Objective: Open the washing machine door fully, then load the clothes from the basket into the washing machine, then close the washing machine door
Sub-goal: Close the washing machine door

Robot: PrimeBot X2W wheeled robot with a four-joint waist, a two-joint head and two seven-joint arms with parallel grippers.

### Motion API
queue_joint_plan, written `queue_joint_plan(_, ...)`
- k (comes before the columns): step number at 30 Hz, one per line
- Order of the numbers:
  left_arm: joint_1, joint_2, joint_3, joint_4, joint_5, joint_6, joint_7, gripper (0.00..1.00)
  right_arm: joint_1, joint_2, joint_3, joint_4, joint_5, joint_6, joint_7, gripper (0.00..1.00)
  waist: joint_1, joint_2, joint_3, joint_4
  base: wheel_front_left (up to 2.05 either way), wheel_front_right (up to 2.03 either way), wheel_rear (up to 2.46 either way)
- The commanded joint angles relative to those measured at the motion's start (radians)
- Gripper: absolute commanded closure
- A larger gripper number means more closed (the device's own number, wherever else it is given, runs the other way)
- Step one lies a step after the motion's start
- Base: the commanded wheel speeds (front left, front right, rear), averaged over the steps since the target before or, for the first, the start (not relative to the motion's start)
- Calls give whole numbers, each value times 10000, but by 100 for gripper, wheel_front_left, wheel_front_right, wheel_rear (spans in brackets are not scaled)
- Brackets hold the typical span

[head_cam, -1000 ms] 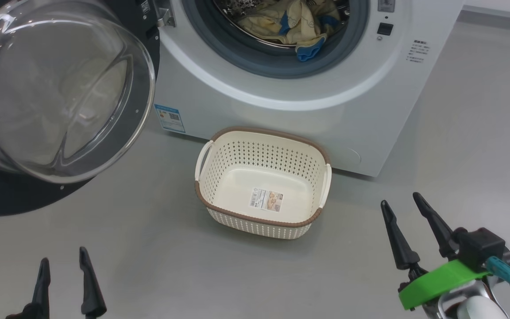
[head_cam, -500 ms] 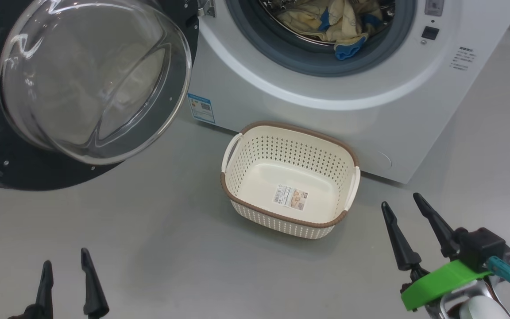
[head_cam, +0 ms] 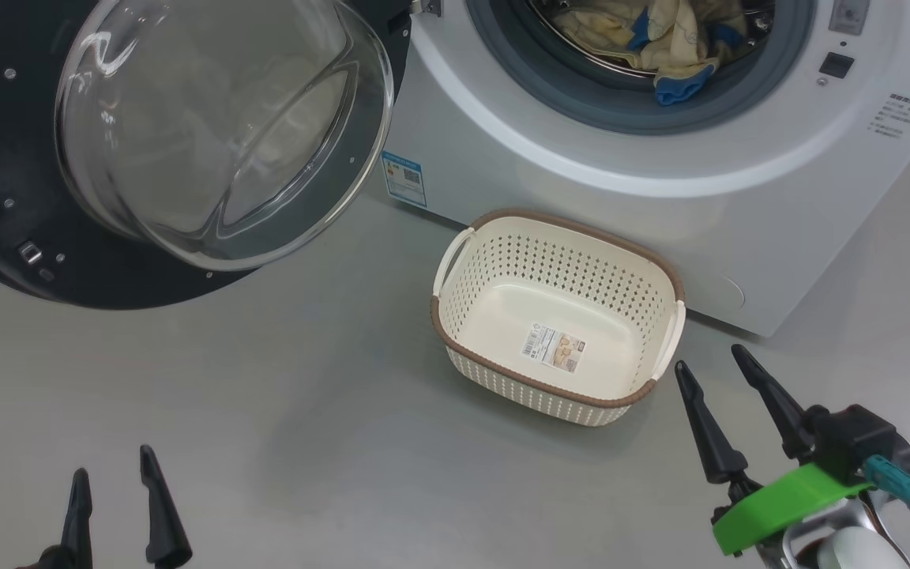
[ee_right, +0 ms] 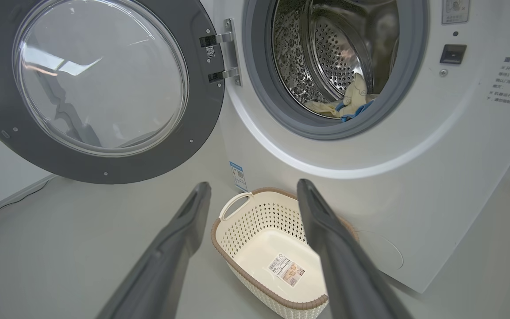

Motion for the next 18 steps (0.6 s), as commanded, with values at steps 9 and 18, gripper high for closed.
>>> queue_joint_plan(9, -201, -91, 452, -295, 26, -91, -111, 0, -443, -331, 183, -453, -81, 37, 56, 0, 0, -1, 206, 85, 0, 0, 0)
queue_joint_plan(18, -320, -130, 866, -651, -802, -409, -111, 100, -503, -343, 185, -472, -29, 37, 70, 0, 0, -1, 338, -73, 0, 0, 0)
